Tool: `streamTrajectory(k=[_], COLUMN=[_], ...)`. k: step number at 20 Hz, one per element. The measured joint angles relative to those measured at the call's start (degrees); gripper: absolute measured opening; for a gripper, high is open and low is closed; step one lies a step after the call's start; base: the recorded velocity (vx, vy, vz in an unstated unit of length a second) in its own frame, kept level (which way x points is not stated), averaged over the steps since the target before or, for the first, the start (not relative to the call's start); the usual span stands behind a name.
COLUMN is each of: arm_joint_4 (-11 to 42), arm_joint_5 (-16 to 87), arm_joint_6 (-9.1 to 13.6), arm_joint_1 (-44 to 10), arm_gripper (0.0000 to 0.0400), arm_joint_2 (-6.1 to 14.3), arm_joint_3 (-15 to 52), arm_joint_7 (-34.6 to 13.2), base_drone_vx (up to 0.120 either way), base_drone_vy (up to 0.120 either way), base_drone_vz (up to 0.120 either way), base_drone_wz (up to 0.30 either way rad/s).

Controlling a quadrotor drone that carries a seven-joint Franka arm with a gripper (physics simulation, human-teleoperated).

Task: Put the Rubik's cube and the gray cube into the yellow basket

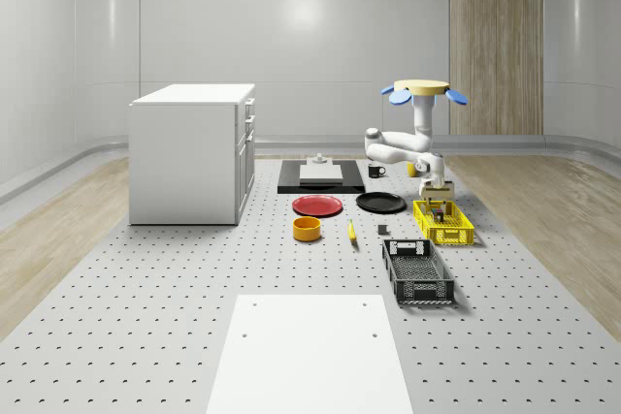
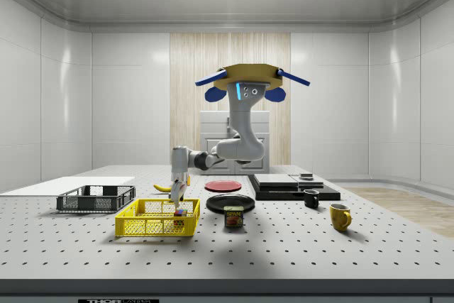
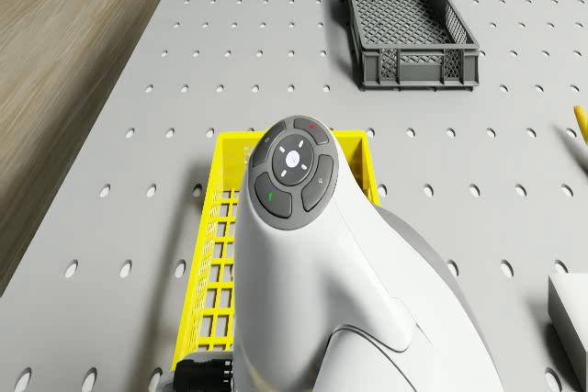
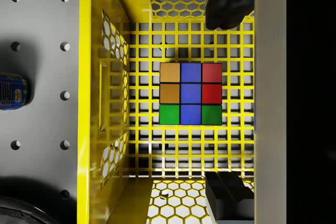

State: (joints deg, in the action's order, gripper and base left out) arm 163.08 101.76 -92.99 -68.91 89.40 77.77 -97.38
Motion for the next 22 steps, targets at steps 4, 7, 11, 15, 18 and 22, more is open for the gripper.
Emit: streamTrajectory(k=[4,7,11,15,18,22], arm_joint_4=[0.14,0.19,0.21,0.22,0.22,0.22], arm_joint_5=[-0.81,-1.11,-1.31,-1.41,-1.46,-1.51], arm_joint_6=[0.22,0.25,0.22,0.16,0.1,0.03], arm_joint_1=[0.08,0.09,0.09,0.08,0.07,0.05], arm_gripper=[0.04,0.04,0.04,0.04,0.04,0.04], arm_joint_2=[0.05,0.11,0.21,0.3,0.36,0.45], arm_joint_3=[0.84,1.13,1.32,1.4,1.43,1.45], arm_joint_7=[-0.01,-0.02,-0.04,-0.05,-0.06,-0.07], base_drone_vx=[0.0,0.0,0.0,0.0,0.0,0.06], base_drone_vy=[-0.05,-0.12,-0.12,-0.12,-0.12,-0.12], base_drone_vz=[0.12,0.067,0.0,0.0,0.0,0.0], base_drone_wz=[0.0,0.0,0.0,0.0,0.0,0.0])
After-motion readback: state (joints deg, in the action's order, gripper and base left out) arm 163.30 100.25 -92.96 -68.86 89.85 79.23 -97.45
